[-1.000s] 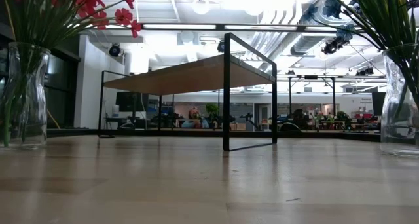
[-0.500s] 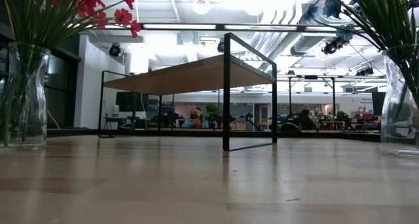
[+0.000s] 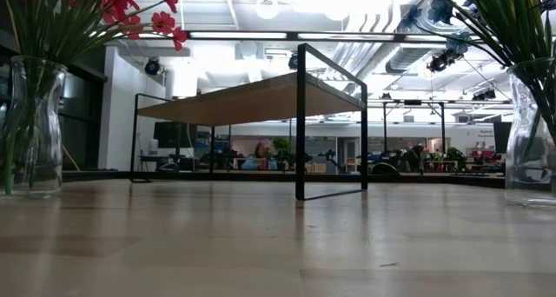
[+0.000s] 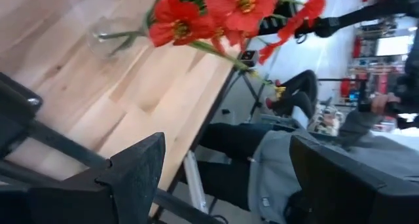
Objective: Pick and place flowers into a vace then onto a shelf
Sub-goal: Put the left transparent vase on the shelf
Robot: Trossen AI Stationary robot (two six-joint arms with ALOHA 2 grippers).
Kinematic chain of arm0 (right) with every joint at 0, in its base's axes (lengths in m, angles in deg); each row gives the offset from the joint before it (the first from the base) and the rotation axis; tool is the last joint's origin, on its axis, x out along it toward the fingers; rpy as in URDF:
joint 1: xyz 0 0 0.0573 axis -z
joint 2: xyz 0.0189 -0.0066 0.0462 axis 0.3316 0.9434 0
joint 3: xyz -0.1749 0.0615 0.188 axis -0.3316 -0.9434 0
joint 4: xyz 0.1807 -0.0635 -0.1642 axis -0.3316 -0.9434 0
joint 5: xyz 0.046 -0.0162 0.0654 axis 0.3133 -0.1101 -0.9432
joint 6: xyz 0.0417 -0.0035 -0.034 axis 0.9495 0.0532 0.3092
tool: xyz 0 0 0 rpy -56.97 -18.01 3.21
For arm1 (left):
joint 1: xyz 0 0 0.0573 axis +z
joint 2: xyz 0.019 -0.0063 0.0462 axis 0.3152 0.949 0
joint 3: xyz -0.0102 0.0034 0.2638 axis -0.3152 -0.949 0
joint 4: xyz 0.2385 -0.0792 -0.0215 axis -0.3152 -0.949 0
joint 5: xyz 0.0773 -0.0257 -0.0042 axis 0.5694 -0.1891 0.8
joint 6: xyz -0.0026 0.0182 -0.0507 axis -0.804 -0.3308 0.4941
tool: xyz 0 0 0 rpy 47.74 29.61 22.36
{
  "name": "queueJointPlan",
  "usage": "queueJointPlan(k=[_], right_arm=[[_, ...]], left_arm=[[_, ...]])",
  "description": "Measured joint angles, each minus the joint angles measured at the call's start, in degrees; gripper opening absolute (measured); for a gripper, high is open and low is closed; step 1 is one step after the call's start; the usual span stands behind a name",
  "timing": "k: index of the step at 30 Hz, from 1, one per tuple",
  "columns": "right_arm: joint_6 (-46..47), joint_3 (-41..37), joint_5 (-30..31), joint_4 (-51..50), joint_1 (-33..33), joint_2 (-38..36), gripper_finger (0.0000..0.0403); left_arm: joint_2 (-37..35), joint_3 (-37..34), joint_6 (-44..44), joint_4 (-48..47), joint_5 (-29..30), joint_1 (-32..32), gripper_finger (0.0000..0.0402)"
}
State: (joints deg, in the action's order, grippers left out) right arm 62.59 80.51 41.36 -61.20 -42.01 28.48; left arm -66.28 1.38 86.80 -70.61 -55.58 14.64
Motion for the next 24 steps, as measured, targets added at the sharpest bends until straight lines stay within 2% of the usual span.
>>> queueJointPlan(k=[4, 9, 15, 18, 24], right_arm=[[-3.6, 0.0, 3.3, 1.8, -1.6, 0.0, 0.0261], [-4.0, 0.0, 3.8, 2.0, -1.8, 0.0, 0.0261], [-4.4, 0.0, 3.6, 1.4, -1.8, 0.0, 0.0261], [-4.5, 0.0, 3.6, 1.4, -1.8, 0.0, 0.0261], [-6.5, 0.0, 3.8, 1.4, -1.7, 0.0, 0.0261]], left_arm=[[0.5, 0.0, 1.2, 6.1, -0.6, 0.0, 0.0358], [3.4, 0.0, 1.0, 17.3, -1.4, 0.0, 0.0358], [10.7, 0.5, -1.6, 20.0, -10.2, 0.0, 0.0358], [13.6, 3.8, -3.0, 20.2, -12.3, 0.0, 0.0358], [18.9, 14.7, -6.0, 23.2, -8.1, 0.0, 0.0358]])
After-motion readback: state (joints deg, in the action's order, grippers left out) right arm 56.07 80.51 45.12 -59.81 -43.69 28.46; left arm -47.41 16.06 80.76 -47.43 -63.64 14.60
